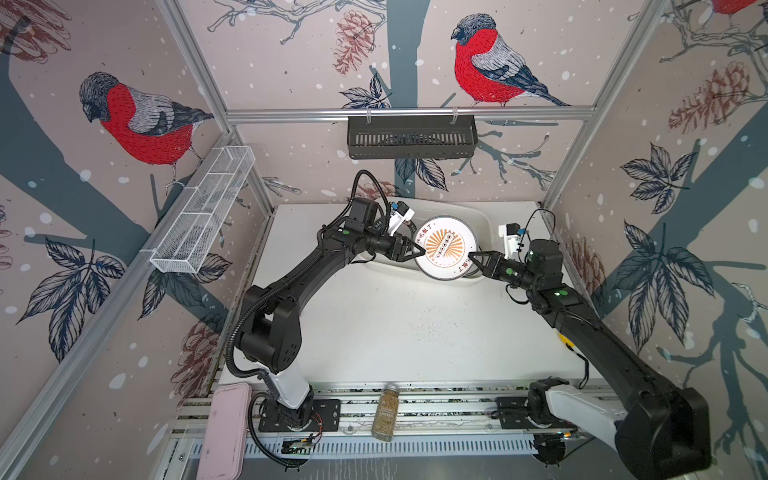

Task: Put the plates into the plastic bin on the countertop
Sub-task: 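Close the left gripper on the sunburst plate's upper rim beside the right gripper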

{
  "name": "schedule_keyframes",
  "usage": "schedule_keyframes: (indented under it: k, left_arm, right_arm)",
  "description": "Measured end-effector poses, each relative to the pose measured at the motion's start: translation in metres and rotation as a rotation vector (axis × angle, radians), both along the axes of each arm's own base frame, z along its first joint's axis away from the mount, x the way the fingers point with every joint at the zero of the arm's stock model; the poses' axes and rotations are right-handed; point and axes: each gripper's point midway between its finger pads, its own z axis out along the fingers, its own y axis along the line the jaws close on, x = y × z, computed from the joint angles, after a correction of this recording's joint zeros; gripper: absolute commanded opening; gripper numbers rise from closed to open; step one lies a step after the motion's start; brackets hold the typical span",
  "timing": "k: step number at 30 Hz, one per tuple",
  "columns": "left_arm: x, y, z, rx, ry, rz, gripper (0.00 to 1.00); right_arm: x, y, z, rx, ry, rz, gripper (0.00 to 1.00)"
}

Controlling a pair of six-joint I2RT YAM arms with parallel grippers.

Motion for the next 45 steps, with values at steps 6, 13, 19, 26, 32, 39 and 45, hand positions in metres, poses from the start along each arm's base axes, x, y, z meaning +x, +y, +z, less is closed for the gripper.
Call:
schedule_keyframes:
  k: [6, 13, 19, 26, 32, 39, 45]
  left_arm:
    - [0.0, -0.002, 0.003, -0.02, 0.017, 0.0, 0.49]
    - [0.002, -0.001, 0.003, -0.027, 0.055, 0.028, 0.39]
    - [0.006, 0.0, 0.003, -0.018, 0.057, 0.053, 0.33]
    - [0.009, 0.001, 0.003, -0.01, 0.052, 0.072, 0.25]
    - [0.012, 0.002, 0.003, -0.005, 0.063, 0.096, 0.2]
    - [0.013, 0.003, 0.003, -0.009, 0.107, 0.122, 0.12]
    - [0.016, 0.003, 0.005, -0.017, 0.132, 0.143, 0.07]
  right_arm:
    - [0.001, 0.001, 0.002, 0.007, -0.017, 0.007, 0.02]
    - [0.001, 0.002, 0.001, 0.015, -0.024, 0.015, 0.02]
    - [0.0, 0.001, -0.002, 0.02, -0.021, 0.017, 0.02]
    - [-0.001, 0.001, -0.004, 0.021, -0.026, 0.016, 0.02]
    - [-0.001, 0.001, -0.004, 0.034, -0.021, 0.015, 0.02]
    - [-0.001, 0.002, -0.007, 0.039, -0.023, 0.017, 0.03]
    - [0.0, 0.002, -0.006, 0.046, -0.029, 0.016, 0.09]
